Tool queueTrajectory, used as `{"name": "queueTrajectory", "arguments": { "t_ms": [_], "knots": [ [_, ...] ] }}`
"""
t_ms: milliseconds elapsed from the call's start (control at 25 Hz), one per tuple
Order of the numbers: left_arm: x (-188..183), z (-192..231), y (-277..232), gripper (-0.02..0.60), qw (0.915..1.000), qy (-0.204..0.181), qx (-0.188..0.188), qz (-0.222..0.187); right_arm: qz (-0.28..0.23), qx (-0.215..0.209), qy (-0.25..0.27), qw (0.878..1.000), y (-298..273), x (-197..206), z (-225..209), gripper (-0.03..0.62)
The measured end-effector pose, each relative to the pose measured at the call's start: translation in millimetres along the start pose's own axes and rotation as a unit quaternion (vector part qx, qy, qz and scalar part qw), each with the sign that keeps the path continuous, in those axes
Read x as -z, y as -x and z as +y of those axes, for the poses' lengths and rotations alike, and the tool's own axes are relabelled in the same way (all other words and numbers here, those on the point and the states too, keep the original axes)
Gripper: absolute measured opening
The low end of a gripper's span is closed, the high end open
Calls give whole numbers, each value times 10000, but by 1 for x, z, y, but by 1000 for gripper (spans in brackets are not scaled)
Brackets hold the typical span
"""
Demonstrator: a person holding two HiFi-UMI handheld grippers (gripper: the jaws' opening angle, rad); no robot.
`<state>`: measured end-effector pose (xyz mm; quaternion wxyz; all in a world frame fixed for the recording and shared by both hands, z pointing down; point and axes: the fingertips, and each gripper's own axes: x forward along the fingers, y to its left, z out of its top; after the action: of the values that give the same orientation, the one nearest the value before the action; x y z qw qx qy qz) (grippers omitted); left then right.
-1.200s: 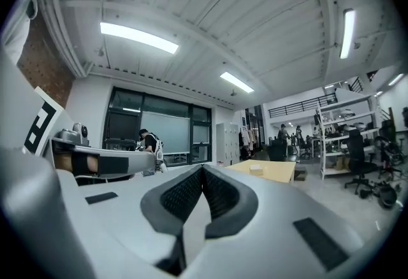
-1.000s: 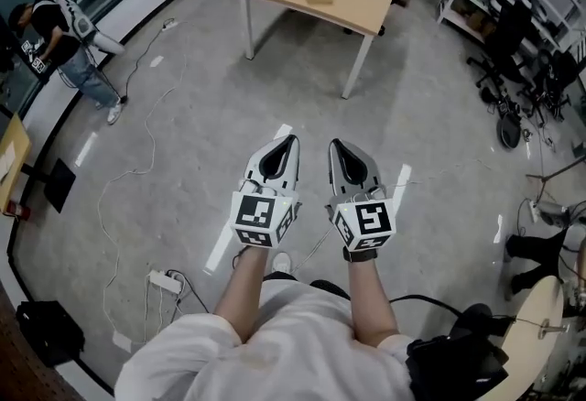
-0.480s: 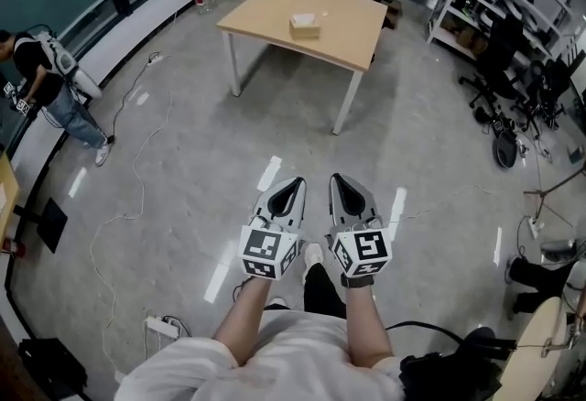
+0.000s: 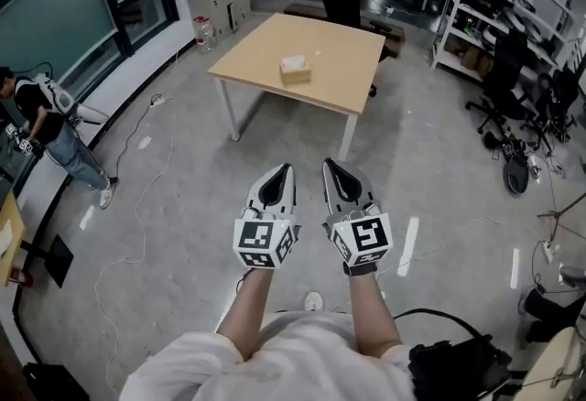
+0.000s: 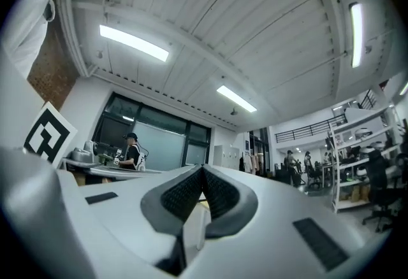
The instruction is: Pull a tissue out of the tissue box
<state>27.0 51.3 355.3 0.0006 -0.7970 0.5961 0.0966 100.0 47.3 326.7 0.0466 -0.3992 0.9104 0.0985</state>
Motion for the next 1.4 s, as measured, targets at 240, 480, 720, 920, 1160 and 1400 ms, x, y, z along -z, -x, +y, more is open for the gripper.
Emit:
{"name": "queueTrajectory", "arguments": {
  "t_ms": [240,480,720,920,1160,1400],
  "knots": [
    [20,-15,-66,1,9999,-106,74,114,2,-116,-256,9996,-22,26,-65,0],
    [46,10,-139,2,9991,-104,94,403,265,-52,-488,9984,-76,70,-112,0],
    [54,54,-234,2,9991,-67,308,276,414,268,-420,9979,-165,105,-179,0],
    [58,132,-317,1,9993,64,31,360,444,238,-290,9983,-258,109,-208,0],
    [55,199,-387,1,9995,219,101,207,499,123,-173,9985,-363,128,-221,0],
    [75,253,-429,1,9989,359,-6,310,735,-14,-230,9970,-425,167,-231,0]
  ]
}}
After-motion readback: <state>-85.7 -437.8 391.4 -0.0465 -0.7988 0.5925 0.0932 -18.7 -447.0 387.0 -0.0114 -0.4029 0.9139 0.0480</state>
